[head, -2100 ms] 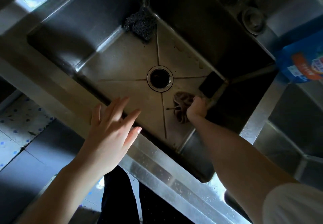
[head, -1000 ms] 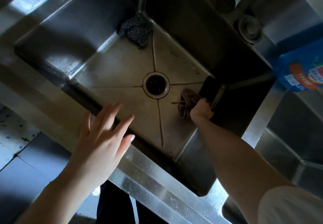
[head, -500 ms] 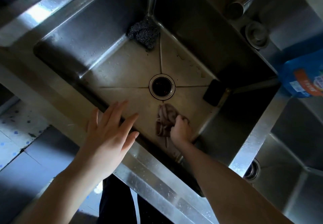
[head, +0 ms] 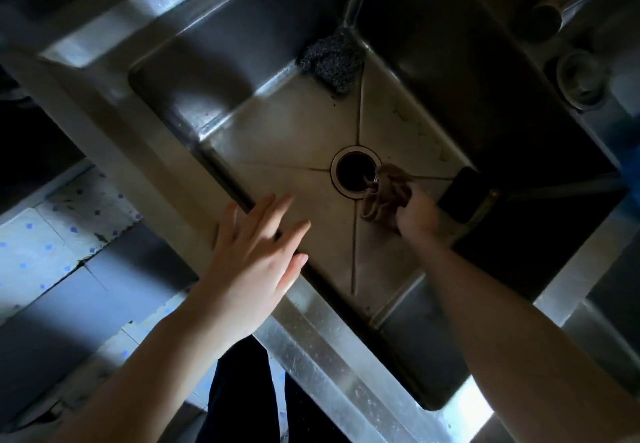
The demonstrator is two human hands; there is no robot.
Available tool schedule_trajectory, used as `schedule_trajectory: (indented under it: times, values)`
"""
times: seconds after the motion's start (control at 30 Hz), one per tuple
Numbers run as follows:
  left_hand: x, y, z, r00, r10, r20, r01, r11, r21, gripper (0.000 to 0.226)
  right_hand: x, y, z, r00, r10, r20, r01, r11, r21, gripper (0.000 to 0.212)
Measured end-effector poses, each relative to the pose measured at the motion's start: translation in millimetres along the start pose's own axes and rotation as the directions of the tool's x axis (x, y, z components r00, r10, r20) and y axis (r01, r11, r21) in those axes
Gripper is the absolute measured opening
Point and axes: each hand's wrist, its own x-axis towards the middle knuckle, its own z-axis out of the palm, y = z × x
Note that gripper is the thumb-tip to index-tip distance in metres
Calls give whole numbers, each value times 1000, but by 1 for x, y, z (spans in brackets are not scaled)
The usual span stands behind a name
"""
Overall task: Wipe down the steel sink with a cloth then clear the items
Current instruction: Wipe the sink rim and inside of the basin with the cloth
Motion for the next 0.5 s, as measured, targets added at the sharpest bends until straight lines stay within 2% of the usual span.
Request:
schedule_trajectory:
  times: [0.07, 0.2, 0.37, 0.43, 0.5]
  values:
    - [0, 0, 0, 1000, 6, -1, -6, 1000, 6, 34, -7, -5, 4, 997, -76, 8, 76, 997, -31, 48]
    - [-1, 1, -1, 1000, 17, 8, -17, 1000, 19, 29, -31, -13, 13, 994, -105, 22, 106, 993, -60, 38]
    - [-4, 3, 0, 999, 38, -24, -37, 999, 26, 21, -63, -18, 35, 960, -226, 162, 255, 950, -181, 42]
    - [-3, 3, 0, 997, 54, -51, -54, 998, 14, 17, -68, -18, 42, 955, -251, 157, 281, 936, -212, 44]
    - [-1, 1, 1, 996, 65, -59, -64, 998, 12, 18, -65, -17, 43, 967, -228, 113, 246, 949, -196, 46]
